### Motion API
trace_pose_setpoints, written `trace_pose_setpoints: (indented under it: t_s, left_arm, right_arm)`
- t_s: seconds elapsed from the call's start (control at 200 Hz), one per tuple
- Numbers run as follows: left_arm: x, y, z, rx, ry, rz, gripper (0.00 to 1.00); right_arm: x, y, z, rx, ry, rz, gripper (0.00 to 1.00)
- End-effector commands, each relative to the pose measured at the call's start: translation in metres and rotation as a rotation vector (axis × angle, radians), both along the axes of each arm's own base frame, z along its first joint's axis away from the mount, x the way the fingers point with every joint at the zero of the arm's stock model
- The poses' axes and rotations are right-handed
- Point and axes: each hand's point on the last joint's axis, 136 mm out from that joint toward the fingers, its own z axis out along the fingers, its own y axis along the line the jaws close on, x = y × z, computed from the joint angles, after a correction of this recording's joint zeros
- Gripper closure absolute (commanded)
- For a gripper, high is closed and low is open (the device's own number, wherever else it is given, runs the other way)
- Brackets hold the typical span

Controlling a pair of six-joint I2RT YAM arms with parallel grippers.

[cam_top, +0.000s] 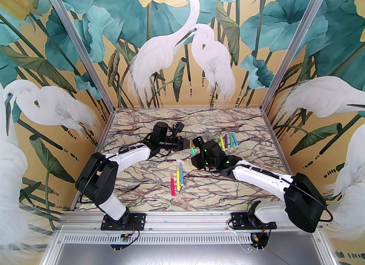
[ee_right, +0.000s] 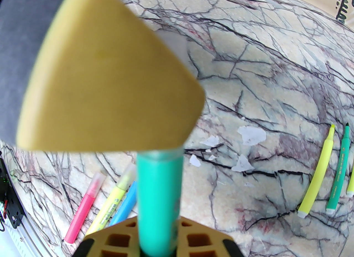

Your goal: Open the pen caps

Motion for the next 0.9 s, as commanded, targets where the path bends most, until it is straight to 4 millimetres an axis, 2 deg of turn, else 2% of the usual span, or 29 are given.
trace_pose_setpoints:
  t_s: [0.0,0.22,0.32,0.565,0.895]
  left_arm:
    - [0.04,0.039,0.014,0.012,-0.058,0.176,1.0]
    - [0.054,0.053,0.015,0.011,-0.05,0.218,1.0]
    - [0.057,0.055,0.018,0.011,-0.051,0.228,1.0]
    - [0.063,0.062,0.02,0.025,-0.045,0.248,1.0]
    - [0.079,0.083,0.026,0.03,-0.041,0.321,1.0]
  right_arm:
    - [-0.043,-0.021,-0.042,-0.1,0.152,0.081,1.0]
    - [-0.057,-0.029,-0.04,-0.087,0.138,0.112,1.0]
    - [-0.056,-0.03,-0.037,-0.084,0.123,0.107,1.0]
    - [-0.058,-0.029,-0.044,-0.088,0.135,0.119,1.0]
    - [-0.06,-0.027,-0.04,-0.065,0.118,0.134,1.0]
